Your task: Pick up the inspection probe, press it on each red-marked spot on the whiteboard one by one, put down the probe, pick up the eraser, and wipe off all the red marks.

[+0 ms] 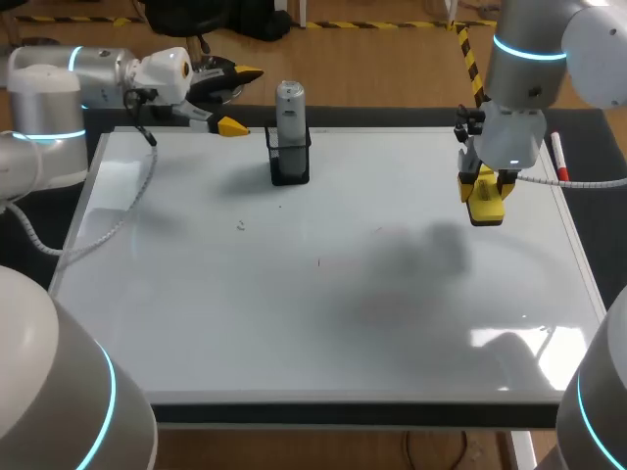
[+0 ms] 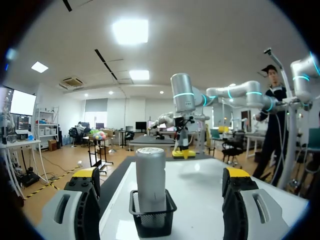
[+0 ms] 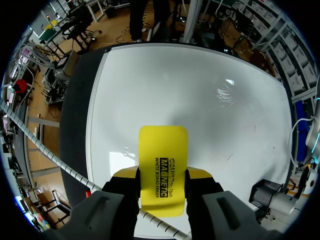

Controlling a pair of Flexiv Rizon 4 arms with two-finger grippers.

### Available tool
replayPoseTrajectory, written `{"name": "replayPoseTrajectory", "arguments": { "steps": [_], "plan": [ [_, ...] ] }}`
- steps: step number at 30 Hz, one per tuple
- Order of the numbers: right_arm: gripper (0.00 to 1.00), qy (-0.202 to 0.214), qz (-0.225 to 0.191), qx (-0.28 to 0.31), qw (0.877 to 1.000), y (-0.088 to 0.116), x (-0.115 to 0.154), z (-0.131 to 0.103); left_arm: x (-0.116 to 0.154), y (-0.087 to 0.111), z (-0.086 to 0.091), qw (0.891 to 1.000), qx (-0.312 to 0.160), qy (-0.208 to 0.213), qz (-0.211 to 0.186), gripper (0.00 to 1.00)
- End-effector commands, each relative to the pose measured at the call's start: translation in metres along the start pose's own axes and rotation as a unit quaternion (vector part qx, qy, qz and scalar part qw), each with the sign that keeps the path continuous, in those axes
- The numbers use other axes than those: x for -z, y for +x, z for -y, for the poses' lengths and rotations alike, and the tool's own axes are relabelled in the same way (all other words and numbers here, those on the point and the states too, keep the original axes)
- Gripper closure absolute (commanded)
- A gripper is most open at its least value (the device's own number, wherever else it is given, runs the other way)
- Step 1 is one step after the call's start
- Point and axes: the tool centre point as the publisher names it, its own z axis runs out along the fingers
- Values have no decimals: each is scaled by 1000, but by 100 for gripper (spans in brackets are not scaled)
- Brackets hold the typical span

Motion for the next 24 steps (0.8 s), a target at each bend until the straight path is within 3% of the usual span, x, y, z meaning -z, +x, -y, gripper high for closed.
{"name": "replayPoseTrajectory", "arguments": {
  "steps": [1,15,24],
  "plan": [
    [100,2,-1,1,1000,1,1,-1,9,14,6,998,-2,-11,68,0],
    [100,2,-1,1,1000,1,1,-1,36,32,-2,994,8,-19,107,0],
    [100,2,-1,1,1000,1,1,-1,40,33,-5,993,13,-20,114,0]
  ]
}}
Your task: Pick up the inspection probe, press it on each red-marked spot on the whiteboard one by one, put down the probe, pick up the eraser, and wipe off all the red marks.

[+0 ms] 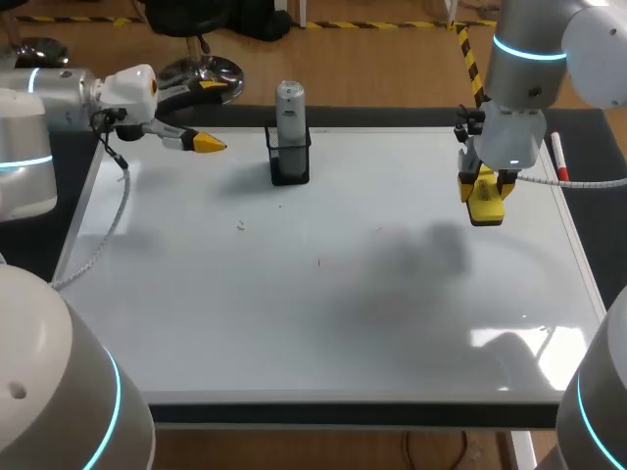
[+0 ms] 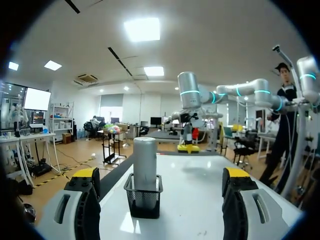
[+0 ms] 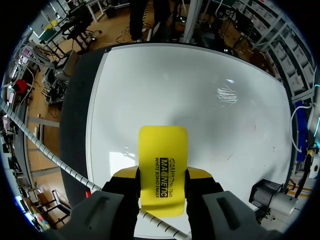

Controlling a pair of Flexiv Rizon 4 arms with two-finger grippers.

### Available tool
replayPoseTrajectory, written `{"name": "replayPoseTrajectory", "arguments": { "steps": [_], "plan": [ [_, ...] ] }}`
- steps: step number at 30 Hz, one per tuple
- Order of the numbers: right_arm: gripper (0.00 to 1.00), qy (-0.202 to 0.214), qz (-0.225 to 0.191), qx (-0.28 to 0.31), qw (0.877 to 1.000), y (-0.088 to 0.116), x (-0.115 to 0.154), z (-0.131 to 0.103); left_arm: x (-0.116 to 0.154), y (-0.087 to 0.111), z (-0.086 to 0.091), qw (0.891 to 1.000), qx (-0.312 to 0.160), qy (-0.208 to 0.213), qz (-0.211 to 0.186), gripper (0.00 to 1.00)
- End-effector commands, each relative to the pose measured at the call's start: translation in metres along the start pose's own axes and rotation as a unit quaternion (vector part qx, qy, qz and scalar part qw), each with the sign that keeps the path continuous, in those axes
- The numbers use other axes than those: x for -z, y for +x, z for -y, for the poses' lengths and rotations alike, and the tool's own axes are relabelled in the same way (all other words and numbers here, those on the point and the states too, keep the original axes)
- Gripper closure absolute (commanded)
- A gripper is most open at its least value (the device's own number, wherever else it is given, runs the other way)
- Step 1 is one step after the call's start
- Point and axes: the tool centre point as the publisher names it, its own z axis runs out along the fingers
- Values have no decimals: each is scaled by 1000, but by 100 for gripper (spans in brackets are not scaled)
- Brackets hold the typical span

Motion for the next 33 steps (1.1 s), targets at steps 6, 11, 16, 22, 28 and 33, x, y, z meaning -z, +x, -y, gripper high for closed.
{"name": "replayPoseTrajectory", "arguments": {
  "steps": [6,11,16,22,28,33],
  "plan": [
    [100,2,-1,1,1000,1,1,-1,-1,4,2,999,-1,-2,38,0],
    [100,2,-1,1,1000,1,1,-1,-1,4,2,999,-1,-2,38,0],
    [100,-8,-6,7,1000,-4,-5,5,-1,4,2,999,-1,-2,38,0],
    [100,-9,-13,23,1000,-19,-5,25,-1,4,2,999,-1,-2,38,0],
    [100,-4,-23,38,999,-30,-2,51,-1,4,2,999,-1,-2,38,0],
    [100,-5,-23,45,999,-38,-4,76,-1,4,2,999,-1,-2,38,0]
  ]
}}
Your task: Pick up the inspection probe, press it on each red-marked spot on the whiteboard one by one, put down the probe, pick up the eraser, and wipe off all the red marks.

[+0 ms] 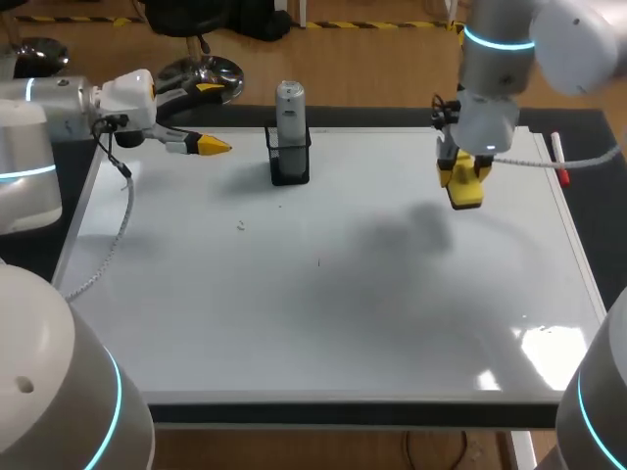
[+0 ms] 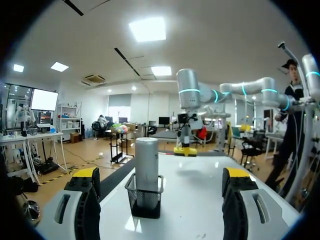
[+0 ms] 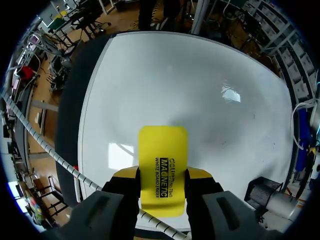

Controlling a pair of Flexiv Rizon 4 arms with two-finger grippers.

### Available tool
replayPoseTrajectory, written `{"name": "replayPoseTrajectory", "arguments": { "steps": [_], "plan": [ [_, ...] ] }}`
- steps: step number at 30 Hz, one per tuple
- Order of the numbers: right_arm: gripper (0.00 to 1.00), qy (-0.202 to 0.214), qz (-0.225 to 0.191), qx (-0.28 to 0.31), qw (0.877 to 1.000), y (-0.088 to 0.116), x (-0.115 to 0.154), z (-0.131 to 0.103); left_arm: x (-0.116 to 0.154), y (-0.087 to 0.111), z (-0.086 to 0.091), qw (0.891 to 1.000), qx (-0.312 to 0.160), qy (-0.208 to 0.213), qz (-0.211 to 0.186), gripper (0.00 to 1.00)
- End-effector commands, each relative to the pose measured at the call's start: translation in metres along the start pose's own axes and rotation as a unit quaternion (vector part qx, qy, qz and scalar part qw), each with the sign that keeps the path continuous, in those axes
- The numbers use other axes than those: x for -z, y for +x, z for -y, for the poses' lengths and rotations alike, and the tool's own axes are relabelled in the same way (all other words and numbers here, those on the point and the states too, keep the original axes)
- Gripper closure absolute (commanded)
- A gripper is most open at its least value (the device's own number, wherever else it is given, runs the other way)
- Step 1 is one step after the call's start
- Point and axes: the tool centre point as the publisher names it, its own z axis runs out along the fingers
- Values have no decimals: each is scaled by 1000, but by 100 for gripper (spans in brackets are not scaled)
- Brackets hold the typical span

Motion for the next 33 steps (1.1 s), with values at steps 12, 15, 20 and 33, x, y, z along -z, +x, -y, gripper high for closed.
{"name": "replayPoseTrajectory", "arguments": {
  "steps": [12,15,20,33],
  "plan": [
    [100,-19,6,11,1000,-31,-10,73,0,1,0,1000,0,0,1,0],
    [100,-20,8,13,1000,-36,-12,83,0,1,0,1000,0,0,1,0],
    [100,-23,6,17,1000,-43,-14,95,0,1,0,1000,0,0,1,0],
    [100,-24,28,8,999,-66,-23,112,0,1,0,1000,0,0,1,0]
  ]
}}
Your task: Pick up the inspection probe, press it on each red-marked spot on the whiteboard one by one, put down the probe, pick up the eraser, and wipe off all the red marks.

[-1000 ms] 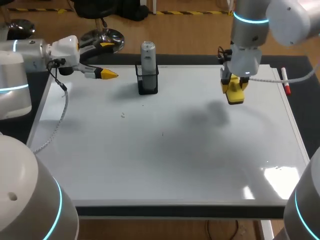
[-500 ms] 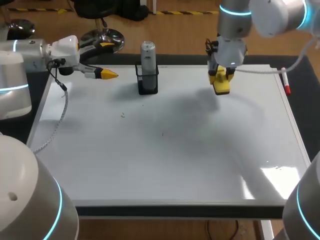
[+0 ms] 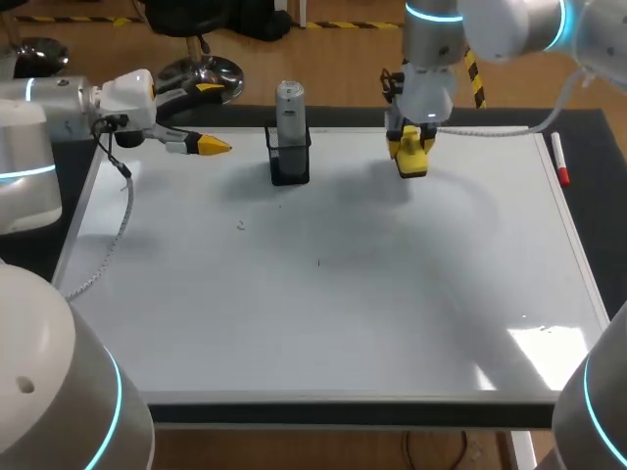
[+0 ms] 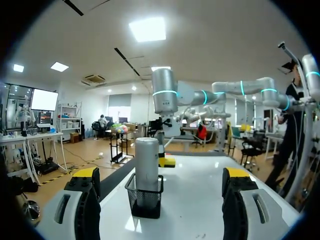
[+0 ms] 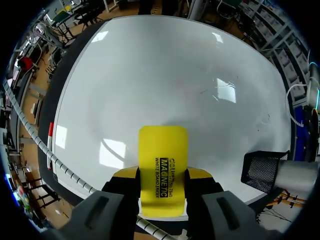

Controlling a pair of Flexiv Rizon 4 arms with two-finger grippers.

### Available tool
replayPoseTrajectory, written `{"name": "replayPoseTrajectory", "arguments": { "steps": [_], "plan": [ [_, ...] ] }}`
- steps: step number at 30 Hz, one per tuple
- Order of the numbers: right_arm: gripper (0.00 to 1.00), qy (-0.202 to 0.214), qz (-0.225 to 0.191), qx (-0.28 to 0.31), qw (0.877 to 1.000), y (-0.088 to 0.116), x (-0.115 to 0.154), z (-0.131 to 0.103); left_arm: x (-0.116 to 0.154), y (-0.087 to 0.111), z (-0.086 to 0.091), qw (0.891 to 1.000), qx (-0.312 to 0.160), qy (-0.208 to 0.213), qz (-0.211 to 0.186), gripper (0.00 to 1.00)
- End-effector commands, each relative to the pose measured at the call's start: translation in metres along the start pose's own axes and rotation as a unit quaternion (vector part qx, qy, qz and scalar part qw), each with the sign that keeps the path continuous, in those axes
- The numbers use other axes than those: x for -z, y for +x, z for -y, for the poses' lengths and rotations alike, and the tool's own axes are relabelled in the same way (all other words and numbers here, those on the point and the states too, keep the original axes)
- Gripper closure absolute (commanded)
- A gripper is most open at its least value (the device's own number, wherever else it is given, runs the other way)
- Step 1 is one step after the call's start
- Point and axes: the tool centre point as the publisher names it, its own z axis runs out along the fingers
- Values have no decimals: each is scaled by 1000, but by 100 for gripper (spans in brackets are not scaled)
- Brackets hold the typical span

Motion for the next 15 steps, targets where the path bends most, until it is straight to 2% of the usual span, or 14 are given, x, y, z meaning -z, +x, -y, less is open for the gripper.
{"name": "replayPoseTrajectory", "arguments": {
  "steps": [1,15],
  "plan": [
    [100,-7,6,-8,1000,-2,-5,8,0,1,0,1000,0,0,1,0],
    [100,-11,20,-11,1000,-22,-22,14,0,1,0,1000,0,0,1,0]
  ]
}}
